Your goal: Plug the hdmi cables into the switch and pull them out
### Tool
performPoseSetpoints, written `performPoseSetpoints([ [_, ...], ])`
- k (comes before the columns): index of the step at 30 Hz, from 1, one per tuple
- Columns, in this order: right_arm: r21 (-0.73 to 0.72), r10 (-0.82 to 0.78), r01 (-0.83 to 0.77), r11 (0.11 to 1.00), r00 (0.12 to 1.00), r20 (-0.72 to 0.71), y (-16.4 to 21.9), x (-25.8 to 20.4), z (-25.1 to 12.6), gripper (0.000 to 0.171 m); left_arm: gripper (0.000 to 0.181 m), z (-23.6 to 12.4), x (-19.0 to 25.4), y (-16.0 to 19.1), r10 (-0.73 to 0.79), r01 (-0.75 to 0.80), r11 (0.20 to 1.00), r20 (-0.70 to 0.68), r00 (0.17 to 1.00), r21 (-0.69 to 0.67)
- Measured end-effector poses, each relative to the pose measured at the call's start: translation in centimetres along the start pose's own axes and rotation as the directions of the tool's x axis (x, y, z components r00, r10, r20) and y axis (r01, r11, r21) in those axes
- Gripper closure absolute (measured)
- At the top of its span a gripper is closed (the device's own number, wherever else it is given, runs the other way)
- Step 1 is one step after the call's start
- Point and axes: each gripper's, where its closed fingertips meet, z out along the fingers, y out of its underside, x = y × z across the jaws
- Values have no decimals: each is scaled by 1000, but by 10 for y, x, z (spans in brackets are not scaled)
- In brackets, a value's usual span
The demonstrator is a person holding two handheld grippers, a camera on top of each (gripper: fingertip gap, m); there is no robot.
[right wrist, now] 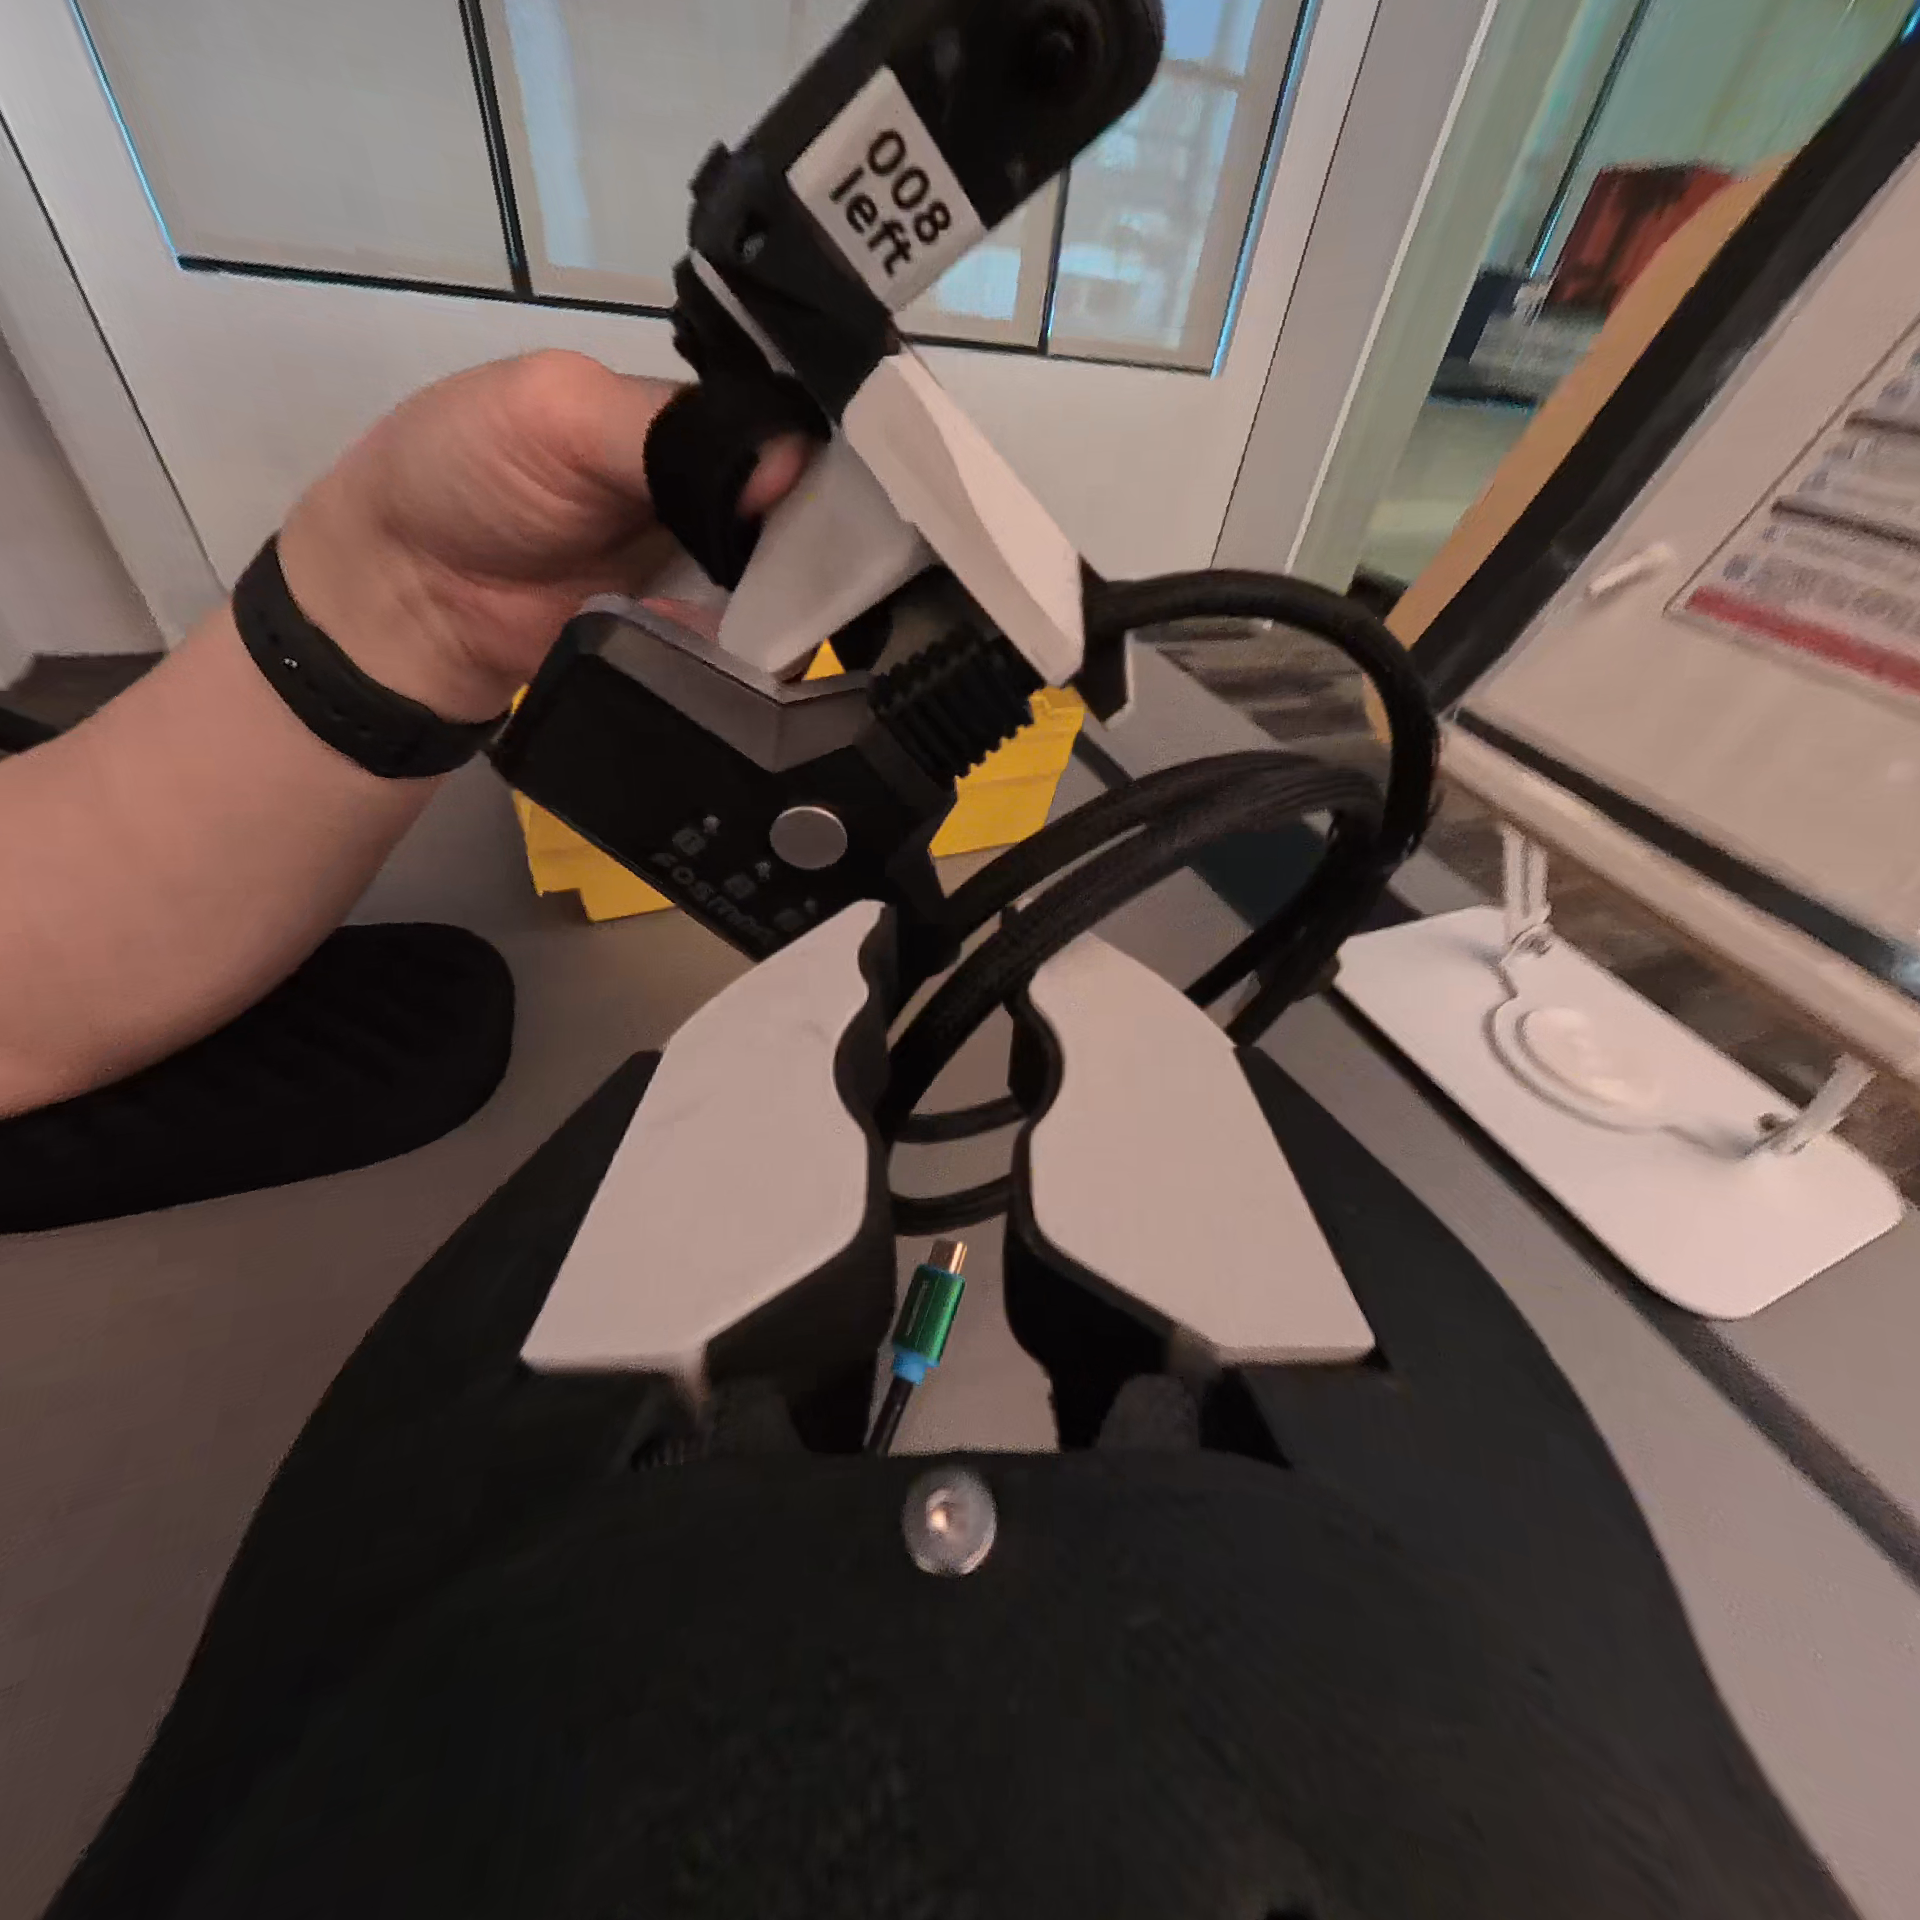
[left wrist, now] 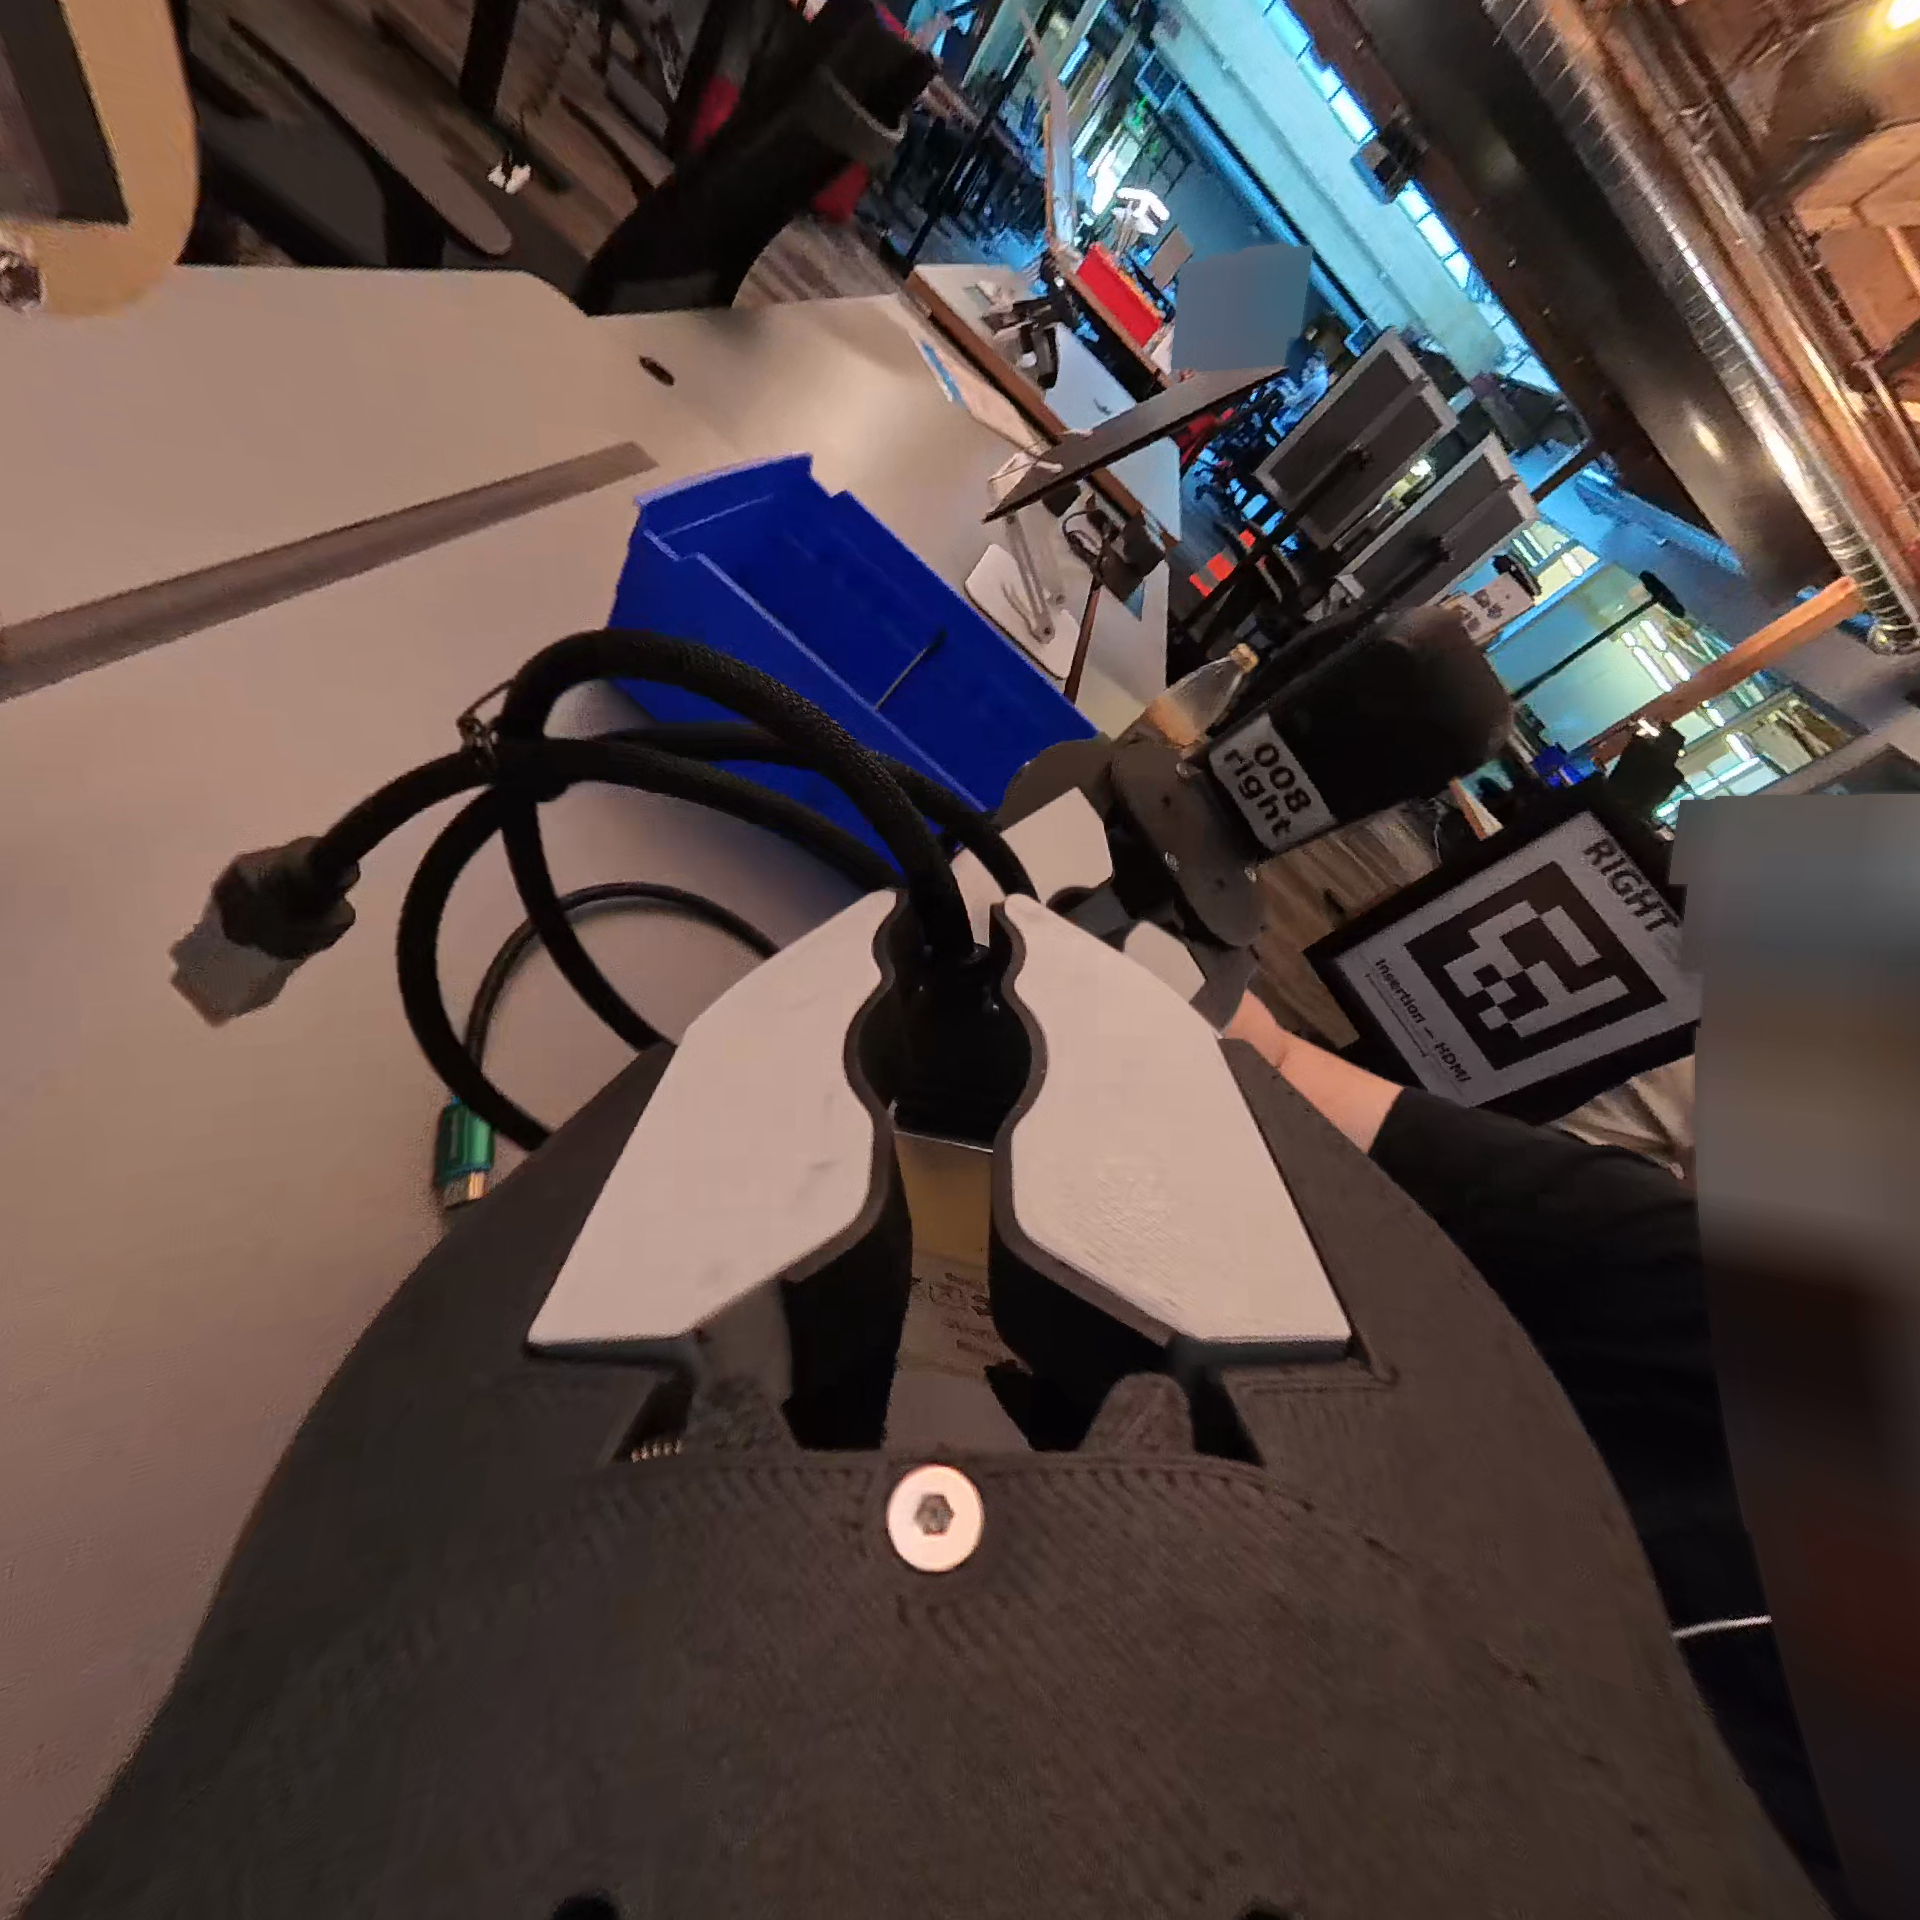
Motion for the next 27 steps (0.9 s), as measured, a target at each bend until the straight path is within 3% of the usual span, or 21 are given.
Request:
performPoseSetpoints([
  [1,-9,31,-31,999,999,7,4,3,1,154,170,0,-5,3,-10,10,1000,13,1000,-16],
  [4,-11,79,-79,997,996,-51,11,21,0,160,169,-2,-26,15,-43,49,996,74,996,-79],
  [9,-41,27,-36,999,981,-195,19,51,-9,162,170,0,-66,37,-123,148,979,177,977,-141],
  [16,-234,-141,74,969,948,-285,60,58,8,162,171,0,-114,63,-199,263,948,314,928,-177],
  [20,-306,-196,110,946,943,-267,82,59,23,162,171,-18,-147,75,-180,299,937,484,856,-180],
  [27,-488,-262,127,864,940,-220,120,73,48,160,168,-39,-180,92,-154,362,912,658,737,-193],
])
